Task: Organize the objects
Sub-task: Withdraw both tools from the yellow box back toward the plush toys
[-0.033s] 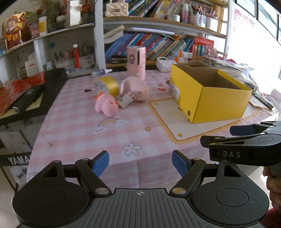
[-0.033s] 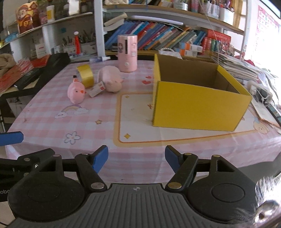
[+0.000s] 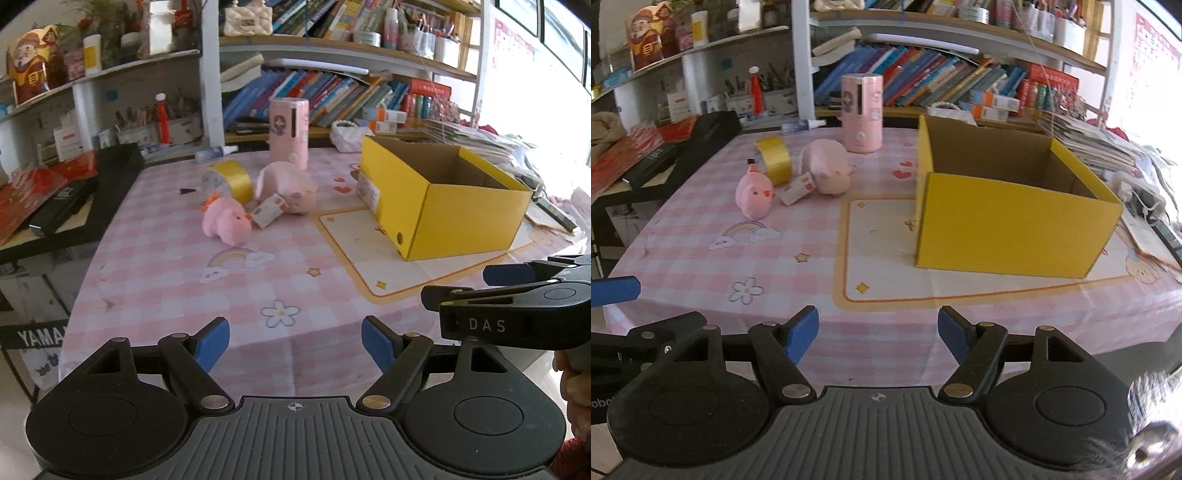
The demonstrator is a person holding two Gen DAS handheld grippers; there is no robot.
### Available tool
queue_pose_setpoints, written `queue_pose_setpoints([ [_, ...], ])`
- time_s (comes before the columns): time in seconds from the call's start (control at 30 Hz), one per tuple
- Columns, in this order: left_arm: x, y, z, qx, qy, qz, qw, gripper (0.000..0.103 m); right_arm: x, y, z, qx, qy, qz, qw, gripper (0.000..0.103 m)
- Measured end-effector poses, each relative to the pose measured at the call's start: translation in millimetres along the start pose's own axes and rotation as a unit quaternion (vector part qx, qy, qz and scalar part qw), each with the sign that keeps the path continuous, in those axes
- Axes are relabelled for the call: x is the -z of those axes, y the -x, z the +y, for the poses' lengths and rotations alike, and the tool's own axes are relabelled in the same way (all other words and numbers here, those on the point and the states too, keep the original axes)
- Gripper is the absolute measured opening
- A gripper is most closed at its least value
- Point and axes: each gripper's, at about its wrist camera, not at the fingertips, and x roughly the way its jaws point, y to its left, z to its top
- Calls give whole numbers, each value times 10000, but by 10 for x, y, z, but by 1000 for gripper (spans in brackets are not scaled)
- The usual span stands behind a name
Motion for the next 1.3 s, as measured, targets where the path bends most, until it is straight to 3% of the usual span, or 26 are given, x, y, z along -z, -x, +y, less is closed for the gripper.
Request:
queue_pose_setpoints([
  [0.67,-3,-45,318,-257,255,39,9993,81,-139,-189,363,-321,317,33,9990,71],
  [1.3,-443,-658,509,-485,449,137,9977,81,-701,-879,367,-583,534,111,9968,71],
])
